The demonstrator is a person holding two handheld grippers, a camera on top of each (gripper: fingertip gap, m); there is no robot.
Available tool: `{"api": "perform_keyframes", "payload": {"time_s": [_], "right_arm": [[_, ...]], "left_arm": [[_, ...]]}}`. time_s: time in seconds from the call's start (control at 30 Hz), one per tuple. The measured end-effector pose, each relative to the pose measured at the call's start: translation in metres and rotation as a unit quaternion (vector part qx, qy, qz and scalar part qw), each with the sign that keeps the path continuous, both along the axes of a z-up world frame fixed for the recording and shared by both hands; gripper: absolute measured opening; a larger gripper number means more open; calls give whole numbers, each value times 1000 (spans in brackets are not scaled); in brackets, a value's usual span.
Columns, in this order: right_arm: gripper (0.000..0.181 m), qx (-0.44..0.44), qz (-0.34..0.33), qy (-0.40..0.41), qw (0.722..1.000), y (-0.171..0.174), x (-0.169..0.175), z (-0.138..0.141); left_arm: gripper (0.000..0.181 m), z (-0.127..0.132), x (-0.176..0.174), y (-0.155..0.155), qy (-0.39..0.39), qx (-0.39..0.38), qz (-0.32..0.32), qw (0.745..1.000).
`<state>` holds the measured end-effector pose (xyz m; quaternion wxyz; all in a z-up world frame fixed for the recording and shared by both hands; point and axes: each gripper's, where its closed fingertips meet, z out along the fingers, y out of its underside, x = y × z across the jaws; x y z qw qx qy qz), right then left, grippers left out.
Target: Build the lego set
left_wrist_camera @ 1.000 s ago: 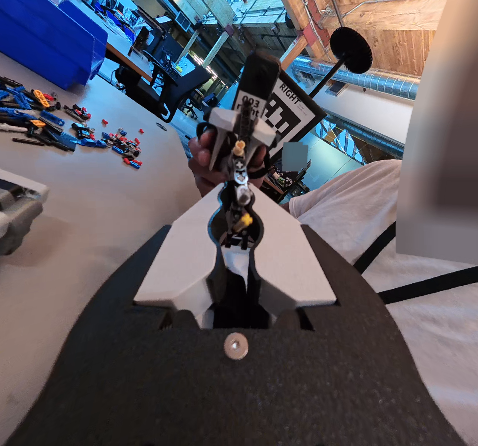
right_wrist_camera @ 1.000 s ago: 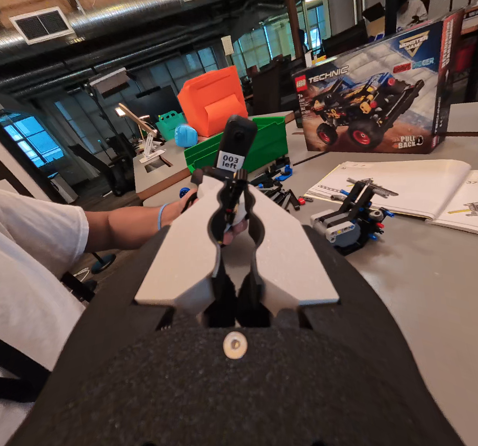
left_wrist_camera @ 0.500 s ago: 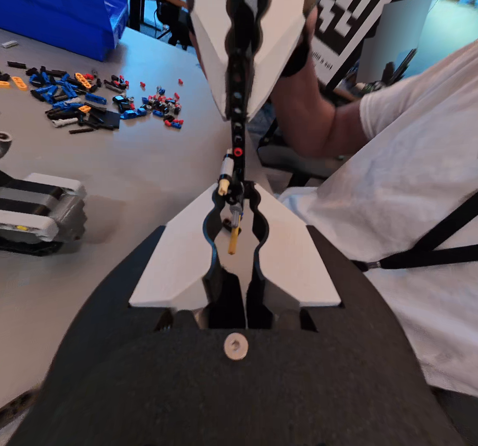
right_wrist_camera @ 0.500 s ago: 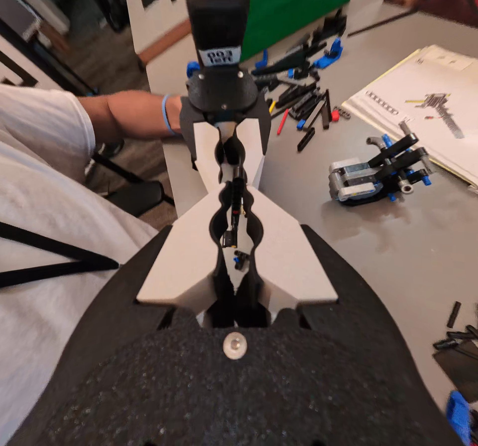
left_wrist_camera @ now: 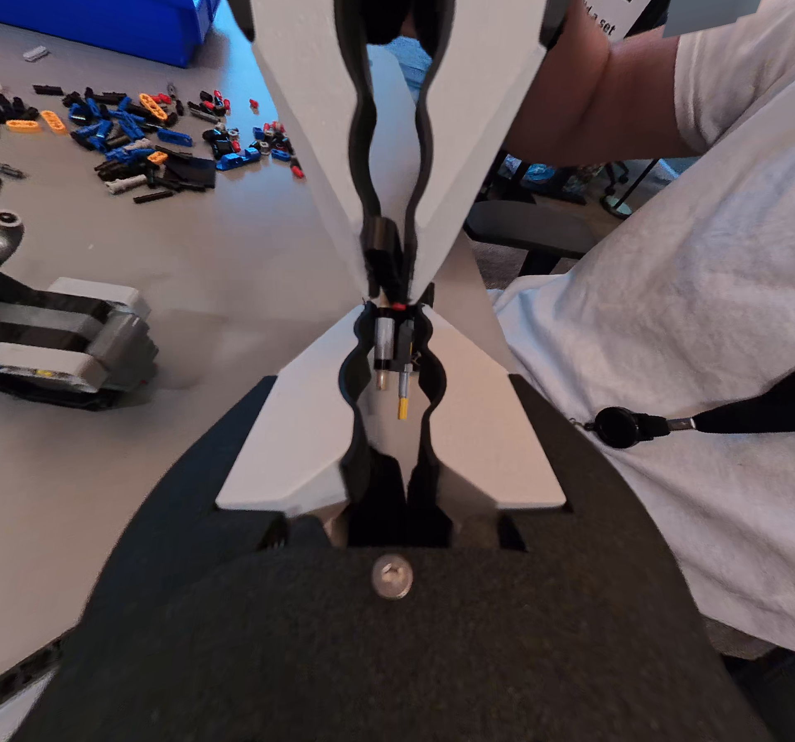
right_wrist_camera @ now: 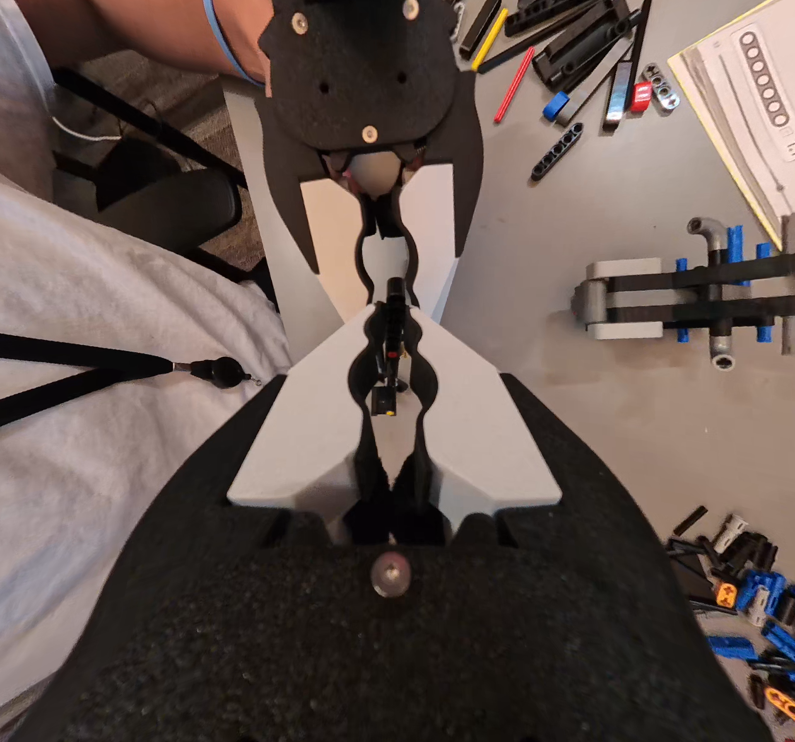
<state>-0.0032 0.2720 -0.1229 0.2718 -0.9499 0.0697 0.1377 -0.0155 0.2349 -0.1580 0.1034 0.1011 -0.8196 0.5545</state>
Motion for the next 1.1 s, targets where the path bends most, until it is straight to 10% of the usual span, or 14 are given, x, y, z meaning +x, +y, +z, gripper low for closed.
{"api": "perform_keyframes", "payload": {"time_s": [0.27, 0.43, 0.7, 1.1], "right_arm": [[21, 113, -1, -40, 993, 14, 10, 31], [29, 301, -104, -125, 940, -30, 35, 82], [43, 410, -154, -193, 878, -46, 0, 36], [18, 334, -44, -291, 895, -33, -11, 10]], "left_arm": [[10, 38, 14, 6, -25, -111, 40, 993], [10, 60, 26, 18, -132, -146, 88, 976], [9, 76, 14, 15, -278, -191, 96, 936], [11, 54, -5, 1, -314, -131, 47, 939]]}}
